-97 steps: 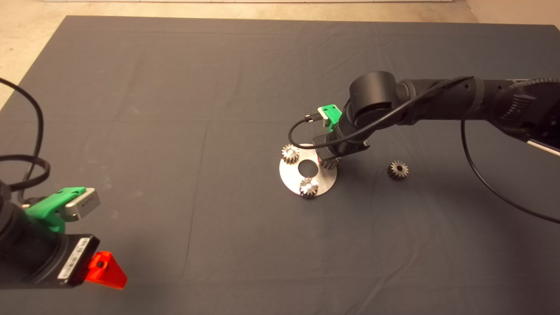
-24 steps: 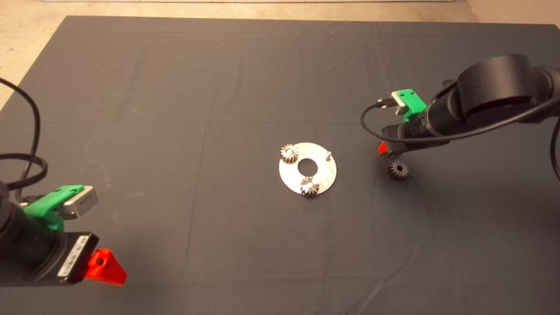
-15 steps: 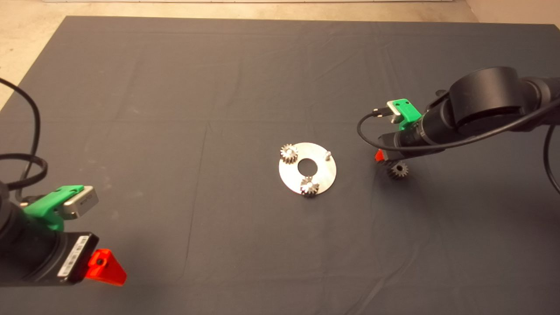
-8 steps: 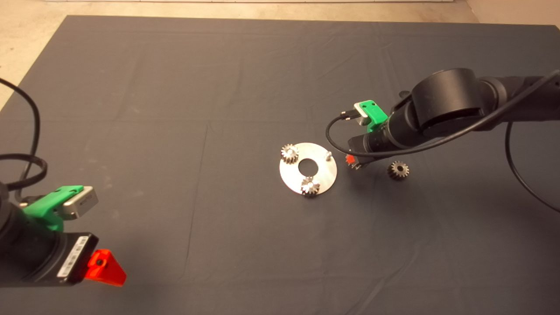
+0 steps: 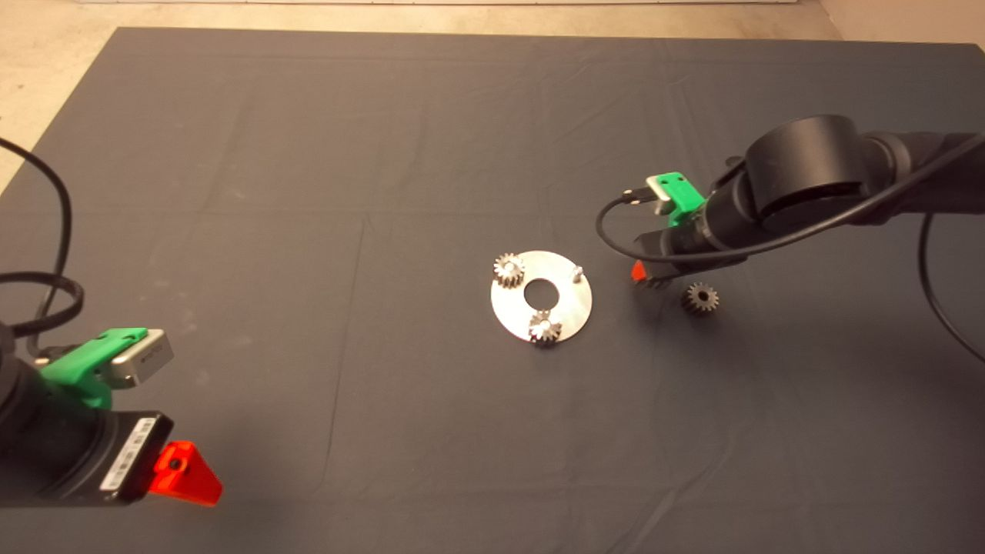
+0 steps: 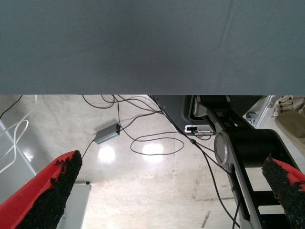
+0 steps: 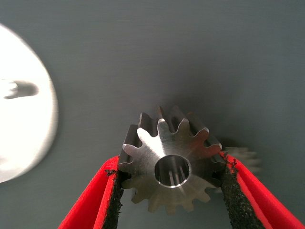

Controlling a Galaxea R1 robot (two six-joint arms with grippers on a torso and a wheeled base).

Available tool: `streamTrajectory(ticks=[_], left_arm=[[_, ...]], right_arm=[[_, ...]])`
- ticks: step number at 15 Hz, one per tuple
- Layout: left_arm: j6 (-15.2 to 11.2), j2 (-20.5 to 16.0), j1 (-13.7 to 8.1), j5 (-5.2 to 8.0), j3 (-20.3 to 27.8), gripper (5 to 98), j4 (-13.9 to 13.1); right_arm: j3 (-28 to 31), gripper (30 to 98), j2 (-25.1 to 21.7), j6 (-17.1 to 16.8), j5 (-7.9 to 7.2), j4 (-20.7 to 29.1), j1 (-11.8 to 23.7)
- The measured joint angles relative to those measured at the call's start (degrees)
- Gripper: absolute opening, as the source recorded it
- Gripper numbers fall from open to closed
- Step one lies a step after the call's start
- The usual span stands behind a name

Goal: Remove an incorrectly installed larger gear and replace it with the correct smaller gear

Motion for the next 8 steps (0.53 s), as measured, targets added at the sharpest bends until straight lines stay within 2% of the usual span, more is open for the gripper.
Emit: streamTrajectory(ticks=[2,5,8], left_arm=[[0.0,0.0,0.0,-0.02,0.0,98.2,0.0],[0.0,0.0,0.0,0.02,0.0,98.2,0.0],[0.0,0.0,0.0,0.00,0.0,98.2,0.0]], right_arm=[[-2.0,48.3,-1.0,-1.9,-0.80,-0.1,0.0],[-5.7,48.3,-0.5,-4.9,0.27,-0.2,0.0],[-9.7,48.3,-0.1,-7.0,0.06,-0.6,0.0]])
